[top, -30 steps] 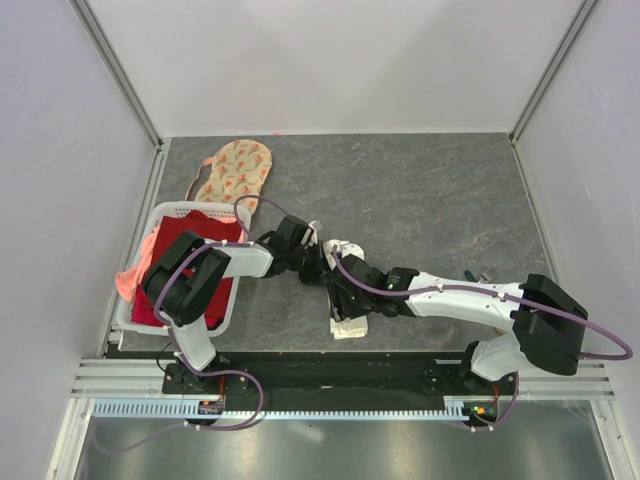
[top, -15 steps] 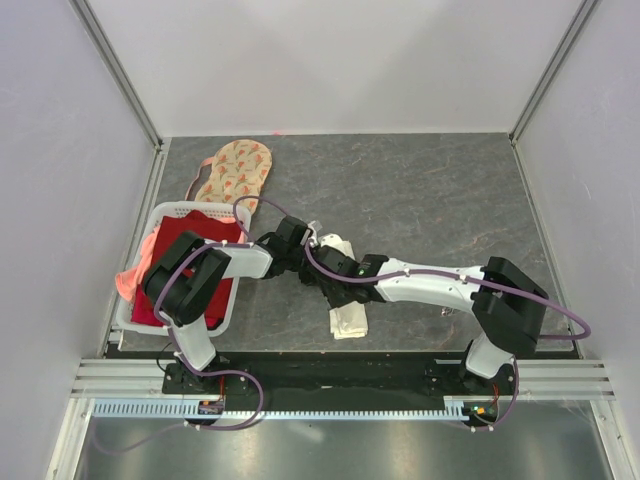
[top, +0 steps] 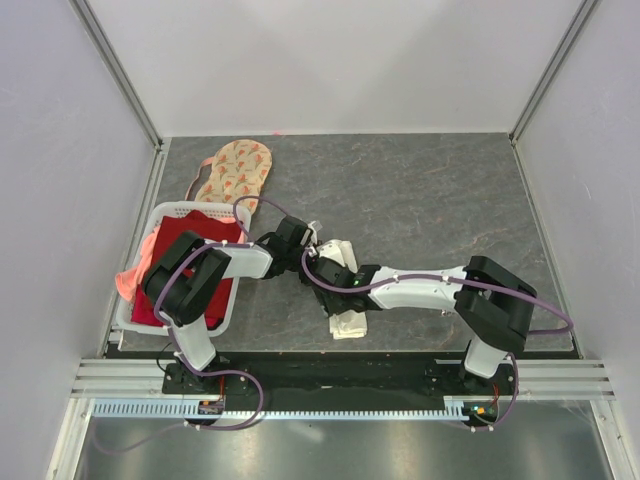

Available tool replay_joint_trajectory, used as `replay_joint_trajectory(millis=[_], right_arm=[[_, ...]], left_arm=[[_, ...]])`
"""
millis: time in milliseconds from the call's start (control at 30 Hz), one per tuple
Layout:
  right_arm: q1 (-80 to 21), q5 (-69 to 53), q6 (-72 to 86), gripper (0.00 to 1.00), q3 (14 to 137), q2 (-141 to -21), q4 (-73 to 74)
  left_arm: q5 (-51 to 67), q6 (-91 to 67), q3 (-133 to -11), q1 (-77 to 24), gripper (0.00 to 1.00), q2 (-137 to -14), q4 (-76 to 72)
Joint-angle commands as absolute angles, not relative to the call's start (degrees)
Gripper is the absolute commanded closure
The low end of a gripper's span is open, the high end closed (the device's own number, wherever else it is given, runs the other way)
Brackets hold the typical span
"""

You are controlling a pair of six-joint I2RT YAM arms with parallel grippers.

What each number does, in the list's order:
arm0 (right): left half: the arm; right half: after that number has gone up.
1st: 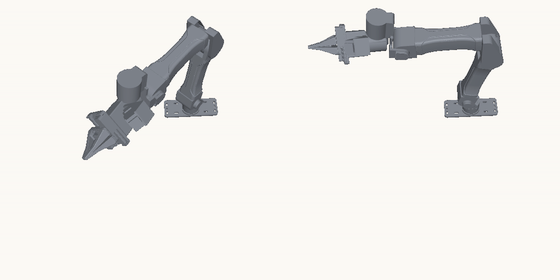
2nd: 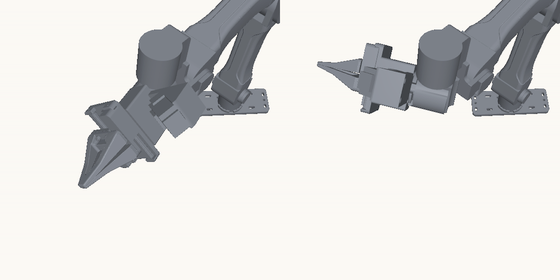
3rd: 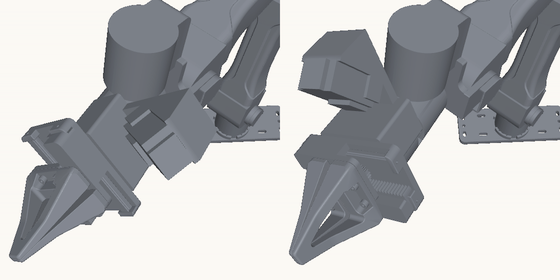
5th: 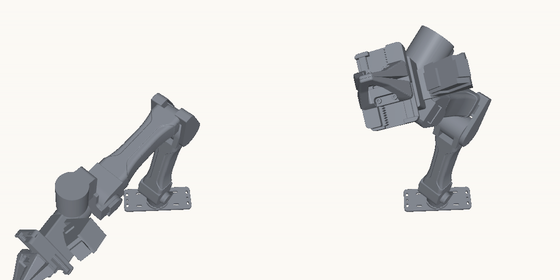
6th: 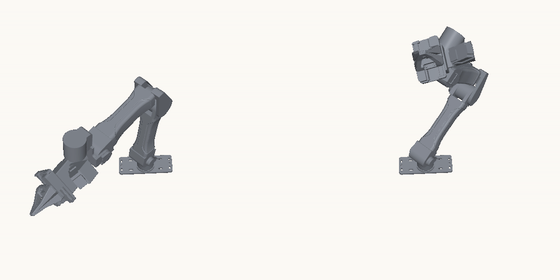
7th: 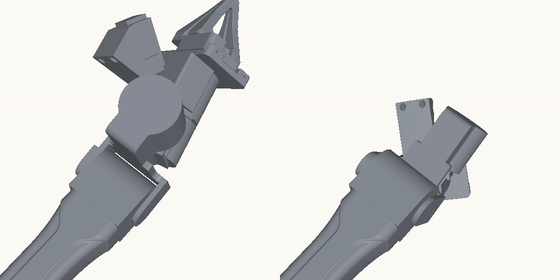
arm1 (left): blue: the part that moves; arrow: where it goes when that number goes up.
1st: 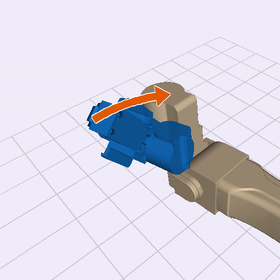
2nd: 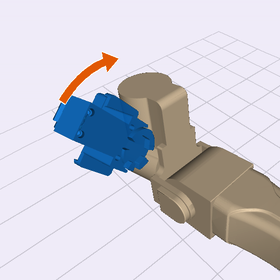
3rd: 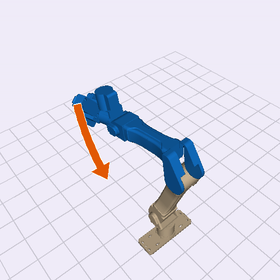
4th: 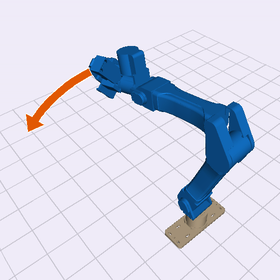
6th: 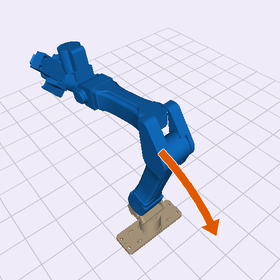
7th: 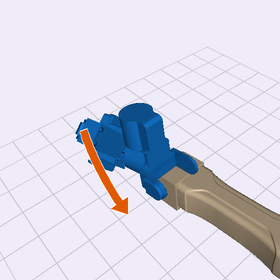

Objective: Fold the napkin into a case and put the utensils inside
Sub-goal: Pick up the smaller rectangle-folded napkin from the center of the board.

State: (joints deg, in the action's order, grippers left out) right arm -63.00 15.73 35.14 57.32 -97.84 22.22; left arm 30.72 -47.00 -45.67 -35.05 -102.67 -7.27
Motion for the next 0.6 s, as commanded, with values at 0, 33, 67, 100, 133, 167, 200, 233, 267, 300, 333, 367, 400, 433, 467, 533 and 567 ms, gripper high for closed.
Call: replay_joint_trajectory(millis=[0, 33, 67, 100, 133, 167, 200, 233, 267, 300, 333, 367, 400, 433, 467, 533, 567], right_arm=[[-65.12, 18.53, 38.05, 0.42, 57.39, -98.96, 20.65], [-65.47, 20.46, 38.93, 0.41, 57.65, -99.14, 21.7], [-66.17, 21.26, 39.46, 0.41, 58.18, -99.49, 22.14], [-66.44, 21.7, 39.55, 0.41, 58.36, -99.75, 22.58], [-66.62, 21.88, 40.07, 0.41, 58.71, -100.1, 23.37], [-66.71, 22.67, 40.43, 0.41, 59.41, -101.15, 23.99], [-66.97, 23.28, 40.78, 0.42, 59.76, -101.68, 24.69], [-67.23, 24.51, 41.48, 0.46, 59.94, -102.47, 26.09], [-67.67, 26.0, 42.62, 0.48, 59.85, -102.74, 26.54], [-67.85, 26.89, 43.24, 0.49, 59.59, -102.92, 26.89], [-68.11, 27.68, 44.29, 0.53, 59.33, -103.35, 27.42], [-68.38, 30.03, 44.91, 0.56, 58.63, -103.62, 27.68], [-68.64, 31.19, 45.35, 0.62, 58.36, -103.88, 28.29], [-68.99, 31.98, 45.87, 0.63, 57.66, -103.89, 28.3], [-69.26, 33.65, 46.84, 0.64, 57.31, -103.89, 28.3], [-69.52, 34.71, 47.28, 0.67, 56.87, -103.97, 28.3], [-69.52, 34.8, 47.37, 0.69, 56.69, -103.97, 28.21]], left_arm=[[30.67, -46.41, -45.09, -34.98, 0.97, -102.39, -7.21], [30.76, -46.58, -45.26, -34.98, 0.97, -102.57, -7.21], [30.94, -46.58, -45.18, -34.98, 0.97, -102.92, -7.38], [30.94, -46.76, -45.26, -34.98, 0.97, -103.01, -7.47], [30.94, -47.11, -45.0, -34.98, 0.97, -103.01, -7.91], [30.94, -47.37, -44.83, -34.98, 0.96, -103.09, -8.17], [31.11, -47.9, -44.74, -34.98, 0.95, -103.01, -8.43], [31.29, -48.16, -44.74, -34.89, 0.94, -102.92, -8.52], [31.46, -48.43, -44.82, -34.89, 0.92, -102.92, -8.61], [31.9, -49.04, -44.82, -34.63, 0.9, -102.48, -8.61], [31.99, -49.3, -44.82, -34.37, 0.85, -102.13, -8.7], [32.25, -49.57, -44.82, -33.93, 0.83, -101.78, -8.88], [32.34, -50.01, -44.82, -33.49, 0.81, -101.17, -8.79], [32.52, -50.1, -44.74, -33.05, 0.78, -100.9, -8.79], [33.39, -50.18, -44.74, -32.0, 0.77, -100.81, -8.88], [34.97, -50.62, -44.65, -30.77, 0.74, -99.85, -9.31], [36.72, -50.8, -44.56, -29.54, 0.73, -99.41, -10.1]])
